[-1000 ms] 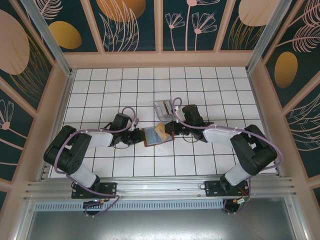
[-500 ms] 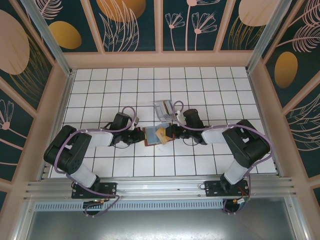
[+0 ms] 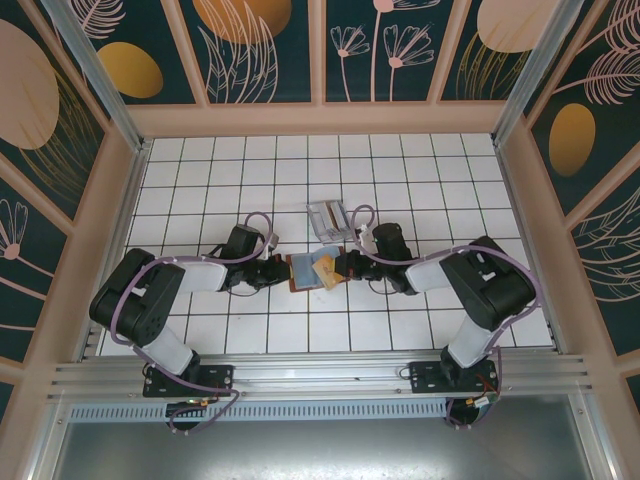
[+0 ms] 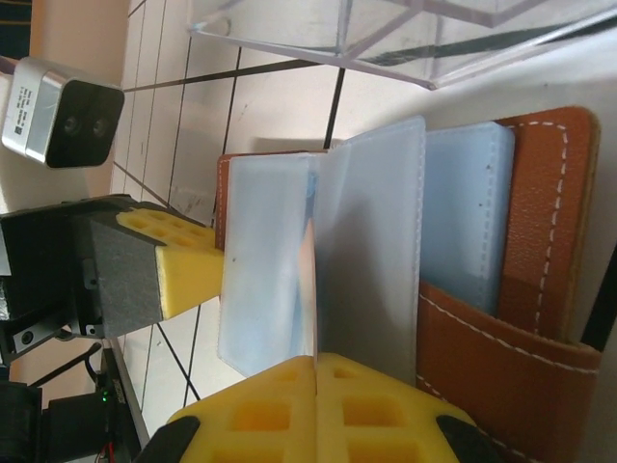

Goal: Put the credit cards into the card holder
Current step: Insert the credit card into the card slot.

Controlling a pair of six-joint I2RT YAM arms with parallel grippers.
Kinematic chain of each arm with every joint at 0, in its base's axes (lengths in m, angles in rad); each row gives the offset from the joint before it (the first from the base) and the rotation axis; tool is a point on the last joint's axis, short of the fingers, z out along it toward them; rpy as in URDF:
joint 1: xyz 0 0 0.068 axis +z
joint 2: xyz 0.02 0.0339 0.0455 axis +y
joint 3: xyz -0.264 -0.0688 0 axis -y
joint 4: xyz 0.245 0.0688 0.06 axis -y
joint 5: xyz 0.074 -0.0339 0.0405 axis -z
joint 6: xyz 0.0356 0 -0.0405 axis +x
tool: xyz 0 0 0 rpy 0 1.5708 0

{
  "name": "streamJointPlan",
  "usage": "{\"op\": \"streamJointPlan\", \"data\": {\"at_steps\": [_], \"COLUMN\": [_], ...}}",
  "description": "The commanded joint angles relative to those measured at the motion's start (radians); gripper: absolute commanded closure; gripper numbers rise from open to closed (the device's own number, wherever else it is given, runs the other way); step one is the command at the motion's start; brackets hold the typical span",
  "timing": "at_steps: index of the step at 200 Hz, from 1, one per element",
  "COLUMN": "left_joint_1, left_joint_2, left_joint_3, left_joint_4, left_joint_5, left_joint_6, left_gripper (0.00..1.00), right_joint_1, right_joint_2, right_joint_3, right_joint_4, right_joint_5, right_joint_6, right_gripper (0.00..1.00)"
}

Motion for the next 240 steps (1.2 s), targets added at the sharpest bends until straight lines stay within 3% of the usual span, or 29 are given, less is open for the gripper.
{"op": "streamJointPlan", "data": {"at_steps": [1, 111, 175, 203, 240], "left_joint_1": [0.002, 0.003, 0.003, 0.003, 0.003], "left_joint_2": [0.031, 0.011, 0.002, 0.005, 0.003], "left_joint_3": [0.011, -0.007, -0.002, 0.002, 0.003], "left_joint_4": [-0.026, -0.045, -0.050, -0.050, -0.057], "left_joint_5": [-0.004, -0.025, -0.011, -0.015, -0.019], "left_joint_6": [0.004, 0.020, 0.020, 0.020, 0.021], "left_gripper": [1.00, 1.00, 1.00, 1.00, 1.00], "right_joint_1": [-0.003, -0.004, -0.003, 0.007, 0.030], "right_joint_2": [0.041, 0.046, -0.025, 0.043, 0.065], "right_joint_3": [-0.005, -0.021, -0.082, -0.044, -0.035], "right_joint_4": [0.072, 0.068, 0.107, 0.142, 0.185], "right_joint_5": [-0.037, 0.037, 0.142, 0.063, 0.049], "right_joint_6": [0.038, 0.087, 0.125, 0.134, 0.132], "right_gripper": [1.00, 1.00, 1.00, 1.00, 1.00]}}
